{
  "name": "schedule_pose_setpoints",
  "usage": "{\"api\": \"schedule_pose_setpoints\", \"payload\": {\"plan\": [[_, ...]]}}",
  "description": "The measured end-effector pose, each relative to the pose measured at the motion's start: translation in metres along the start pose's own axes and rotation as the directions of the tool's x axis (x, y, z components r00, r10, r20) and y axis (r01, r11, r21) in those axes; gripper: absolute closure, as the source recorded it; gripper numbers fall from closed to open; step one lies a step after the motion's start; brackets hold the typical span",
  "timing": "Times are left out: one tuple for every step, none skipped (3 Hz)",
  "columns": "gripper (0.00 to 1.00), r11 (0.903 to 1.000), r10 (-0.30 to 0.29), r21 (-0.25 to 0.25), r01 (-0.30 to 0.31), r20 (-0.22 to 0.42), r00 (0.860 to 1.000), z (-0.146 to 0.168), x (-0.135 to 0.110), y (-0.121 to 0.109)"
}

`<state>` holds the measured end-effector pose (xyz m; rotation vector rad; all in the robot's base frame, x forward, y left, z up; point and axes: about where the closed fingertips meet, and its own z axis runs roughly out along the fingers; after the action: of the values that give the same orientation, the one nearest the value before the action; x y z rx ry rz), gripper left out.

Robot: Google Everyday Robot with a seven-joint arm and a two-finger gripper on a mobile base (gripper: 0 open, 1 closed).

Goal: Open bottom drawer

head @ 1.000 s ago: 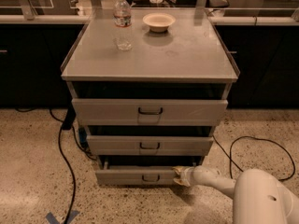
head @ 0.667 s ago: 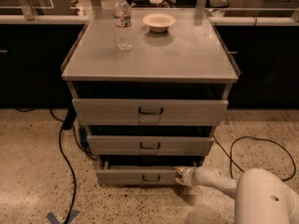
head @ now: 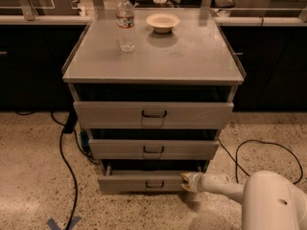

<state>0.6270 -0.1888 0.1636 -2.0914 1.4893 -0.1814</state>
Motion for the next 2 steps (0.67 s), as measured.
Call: {"api": "schedule_pose_setpoints", "payload": {"plan": [[1.00, 1.0000, -0.001, -0.007, 0.001, 0.000, 1.000, 0.0000, -0.0002, 0.0007], [1.00, 0.9999, -0.001, -0.011, 0.001, -0.006, 1.000, -0.0036, -0.0002, 0.0038]]}}
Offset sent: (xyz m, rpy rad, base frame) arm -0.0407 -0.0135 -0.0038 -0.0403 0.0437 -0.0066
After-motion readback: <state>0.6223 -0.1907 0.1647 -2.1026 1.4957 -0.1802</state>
